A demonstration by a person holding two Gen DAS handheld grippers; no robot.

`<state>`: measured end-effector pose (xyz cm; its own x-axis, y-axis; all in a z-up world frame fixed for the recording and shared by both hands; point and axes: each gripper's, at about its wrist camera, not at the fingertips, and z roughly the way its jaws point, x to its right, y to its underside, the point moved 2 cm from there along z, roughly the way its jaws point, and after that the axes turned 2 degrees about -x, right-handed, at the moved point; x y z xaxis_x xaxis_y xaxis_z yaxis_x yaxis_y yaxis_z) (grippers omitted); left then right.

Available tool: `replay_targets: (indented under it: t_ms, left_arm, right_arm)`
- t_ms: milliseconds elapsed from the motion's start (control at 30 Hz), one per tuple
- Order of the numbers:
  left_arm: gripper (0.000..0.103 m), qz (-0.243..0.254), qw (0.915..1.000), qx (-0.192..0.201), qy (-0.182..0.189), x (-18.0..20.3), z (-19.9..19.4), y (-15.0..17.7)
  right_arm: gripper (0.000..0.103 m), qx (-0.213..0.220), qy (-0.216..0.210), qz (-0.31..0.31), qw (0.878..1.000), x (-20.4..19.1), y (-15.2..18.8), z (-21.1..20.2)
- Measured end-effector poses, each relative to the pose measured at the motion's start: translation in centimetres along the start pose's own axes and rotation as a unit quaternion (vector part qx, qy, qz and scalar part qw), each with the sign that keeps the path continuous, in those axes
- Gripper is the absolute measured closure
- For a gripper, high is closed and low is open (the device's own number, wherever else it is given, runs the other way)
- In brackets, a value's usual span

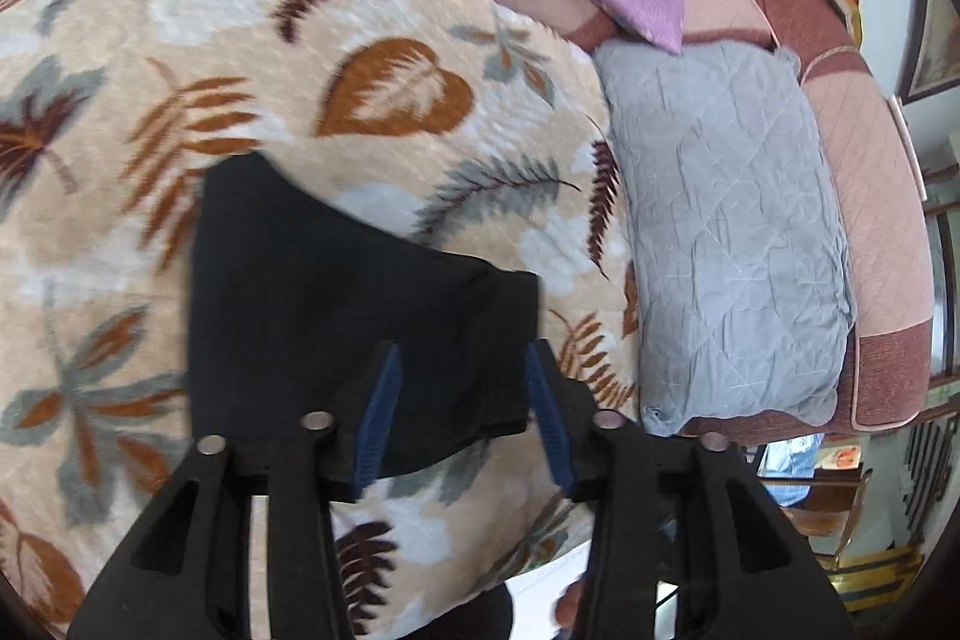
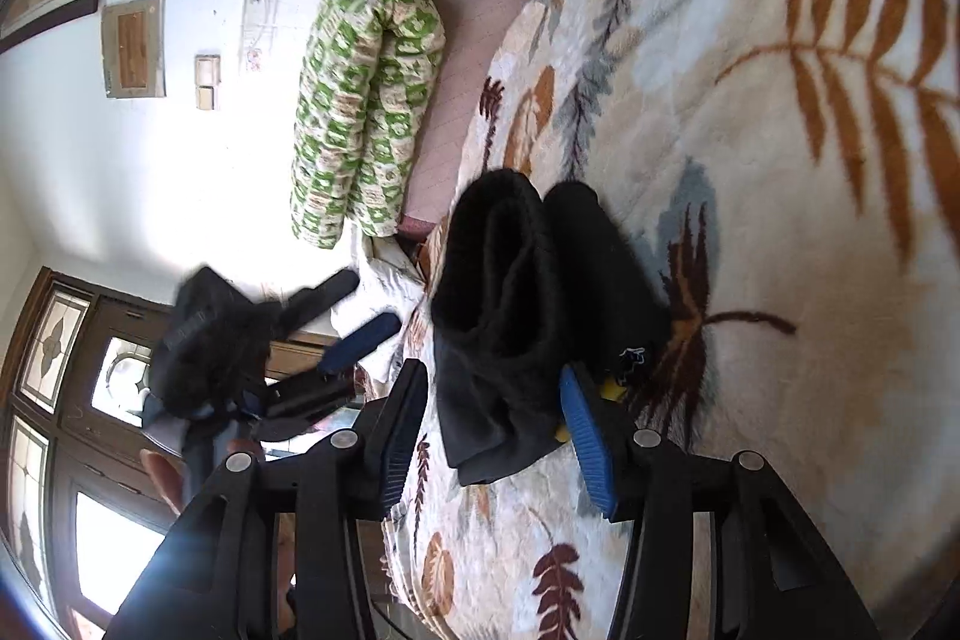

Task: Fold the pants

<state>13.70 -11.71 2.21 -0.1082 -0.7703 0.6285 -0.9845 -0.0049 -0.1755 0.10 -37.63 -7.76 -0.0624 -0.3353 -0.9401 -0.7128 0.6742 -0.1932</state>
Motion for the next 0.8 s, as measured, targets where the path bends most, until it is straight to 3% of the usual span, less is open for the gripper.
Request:
replay_targets:
  t_ms: [133,300,600,800]
  left_arm:
    - [0.053,-0.013,0.9995,0.024,-0.016,-4.1,-2.3,1.2]
    - [0.053,-0.046,0.9988,0.02,0.0,-7.7,-2.3,1.2]
    - [0.053,-0.028,0.9996,-0.007,0.001,-8.5,1.5,0.5]
    - [0.053,-0.016,0.9998,-0.002,0.012,-8.3,0.8,1.4]
  right_arm:
    - [0.049,0.032,0.024,-0.042,0.998,-2.3,-0.7,-2.4]
    - [0.048,0.024,0.065,-0.112,0.991,-6.3,-1.4,-1.1]
    - [0.046,-0.006,0.143,-0.139,0.98,-6.7,-2.4,1.4]
    - [0.045,-0.025,0.144,-0.14,0.979,-7.2,-4.1,2.4]
